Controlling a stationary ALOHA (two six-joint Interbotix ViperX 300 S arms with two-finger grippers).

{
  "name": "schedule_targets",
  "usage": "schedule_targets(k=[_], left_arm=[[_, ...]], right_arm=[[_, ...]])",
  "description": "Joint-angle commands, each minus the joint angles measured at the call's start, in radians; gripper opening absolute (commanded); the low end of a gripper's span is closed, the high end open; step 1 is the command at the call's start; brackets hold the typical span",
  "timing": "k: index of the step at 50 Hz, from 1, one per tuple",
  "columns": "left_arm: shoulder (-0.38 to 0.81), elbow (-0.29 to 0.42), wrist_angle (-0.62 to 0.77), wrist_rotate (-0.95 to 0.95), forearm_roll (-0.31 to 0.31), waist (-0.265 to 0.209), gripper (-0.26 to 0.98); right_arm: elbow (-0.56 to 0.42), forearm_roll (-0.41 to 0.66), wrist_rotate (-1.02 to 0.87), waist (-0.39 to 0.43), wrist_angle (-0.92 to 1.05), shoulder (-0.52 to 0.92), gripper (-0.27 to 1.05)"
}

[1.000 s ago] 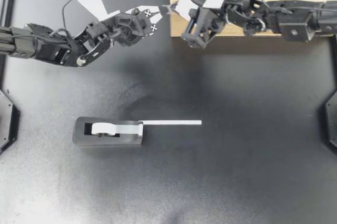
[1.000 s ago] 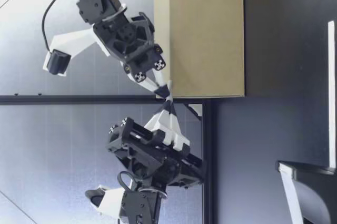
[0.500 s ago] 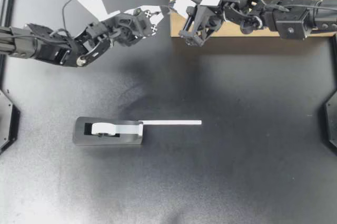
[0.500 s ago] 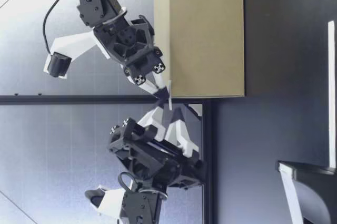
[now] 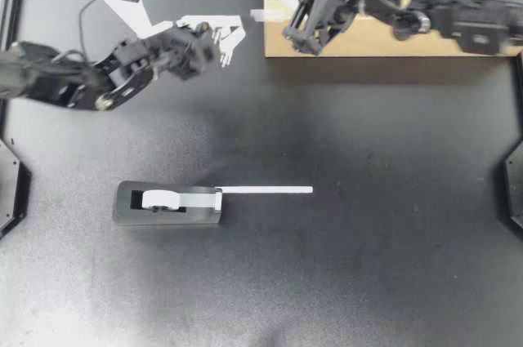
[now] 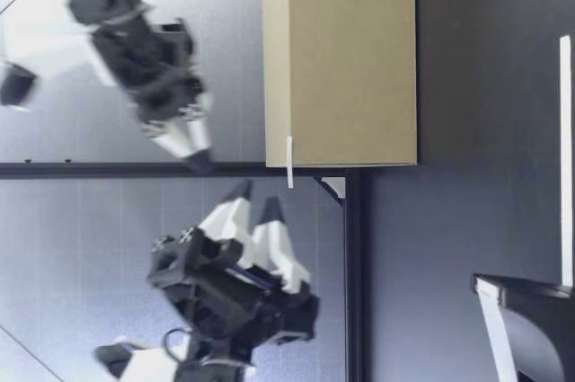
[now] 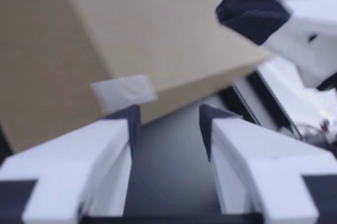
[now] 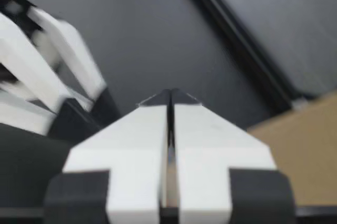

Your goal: Cut a small piece of tape from the tape dispenser then place it on the cardboard box's edge.

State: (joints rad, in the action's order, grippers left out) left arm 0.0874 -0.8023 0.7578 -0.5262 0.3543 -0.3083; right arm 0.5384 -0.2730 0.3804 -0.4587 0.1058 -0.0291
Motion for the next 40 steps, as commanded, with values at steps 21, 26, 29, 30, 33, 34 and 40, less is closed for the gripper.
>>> schedule_targets(k=[21, 26, 29, 30, 33, 34, 40], left_arm=[[-0.302, -0.107, -0.055, 0.541, -0.141, 0.187, 0.37], [-0.324, -0.112, -0.063, 0.583, -0.153, 0.224, 0.37], [-0.328, -0.110, -0.063, 0.592, -0.167, 0.250, 0.37], [-0.328, -0.109, -0.063, 0.594, -0.172, 0.256, 0.37], [-0.327, -0.104, -0.063, 0.594, -0.190, 0.278, 0.37], [-0.327, -0.104, -0.063, 0.594, -0.195, 0.282, 0.37], [-0.327, -0.109, -0.063, 0.595, -0.212, 0.288, 0.37]], right_arm=[[0.206, -0.064, -0.006, 0.287, 0.069, -0.324, -0.10], [0.245, -0.072, -0.008, 0.341, 0.104, -0.348, -0.10], [0.256, -0.074, -0.008, 0.374, 0.123, -0.353, -0.10], [0.261, -0.074, -0.011, 0.388, 0.130, -0.353, -0.10], [0.264, -0.074, -0.020, 0.413, 0.141, -0.351, -0.10], [0.267, -0.074, -0.025, 0.420, 0.147, -0.348, -0.10], [0.282, -0.074, -0.029, 0.430, 0.161, -0.336, -0.09]])
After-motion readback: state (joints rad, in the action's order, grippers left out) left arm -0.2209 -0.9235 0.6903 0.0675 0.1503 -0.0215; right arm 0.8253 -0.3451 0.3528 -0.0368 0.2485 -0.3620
